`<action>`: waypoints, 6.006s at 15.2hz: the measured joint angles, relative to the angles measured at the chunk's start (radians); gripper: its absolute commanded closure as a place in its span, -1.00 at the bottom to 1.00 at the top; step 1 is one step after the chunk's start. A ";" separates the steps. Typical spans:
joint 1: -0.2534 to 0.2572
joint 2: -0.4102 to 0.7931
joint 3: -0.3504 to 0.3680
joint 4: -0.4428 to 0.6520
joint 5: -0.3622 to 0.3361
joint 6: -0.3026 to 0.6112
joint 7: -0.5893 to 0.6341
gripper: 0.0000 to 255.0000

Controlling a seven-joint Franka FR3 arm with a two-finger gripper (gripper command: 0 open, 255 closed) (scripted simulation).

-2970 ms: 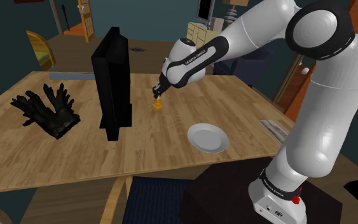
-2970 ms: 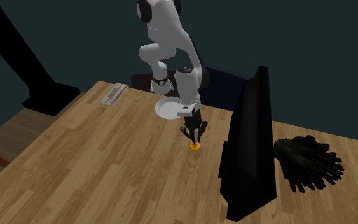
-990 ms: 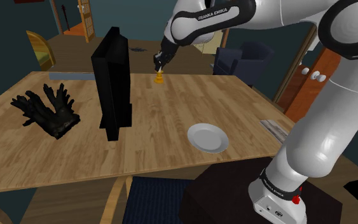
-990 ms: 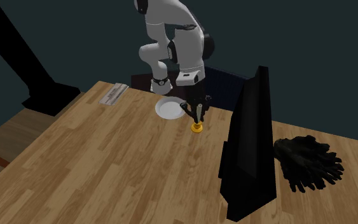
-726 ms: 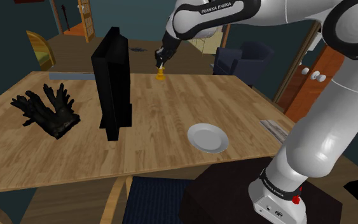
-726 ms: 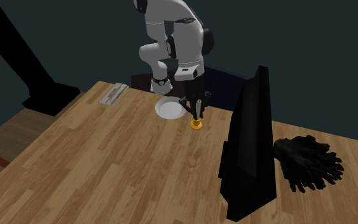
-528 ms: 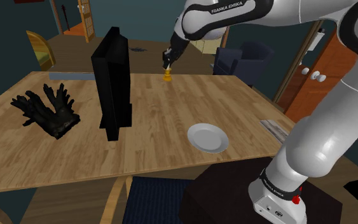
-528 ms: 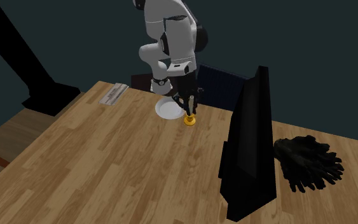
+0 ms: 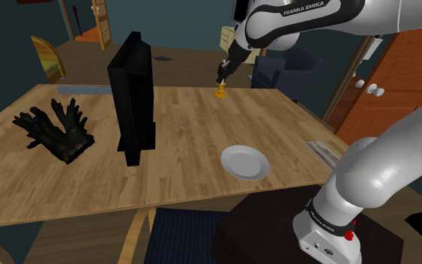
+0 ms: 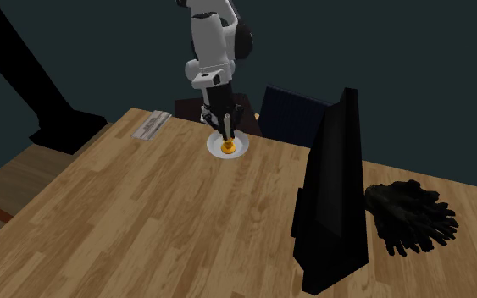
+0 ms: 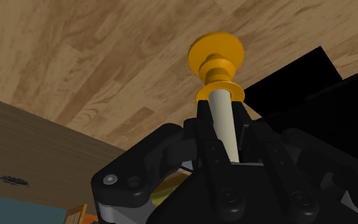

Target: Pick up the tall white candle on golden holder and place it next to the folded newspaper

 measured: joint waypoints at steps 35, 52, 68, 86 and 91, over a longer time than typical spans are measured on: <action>-0.367 -0.620 -0.613 -0.198 -0.283 -0.476 -0.708 1.00; -0.271 -0.500 -1.017 0.195 -0.386 -0.659 -1.061 1.00; -0.265 -0.512 -1.138 0.048 -0.454 -0.492 -1.102 1.00; -0.203 -0.502 -1.334 -0.083 -0.540 -0.284 -1.143 1.00; -0.167 -0.497 -1.406 -0.109 -0.569 -0.222 -1.152 1.00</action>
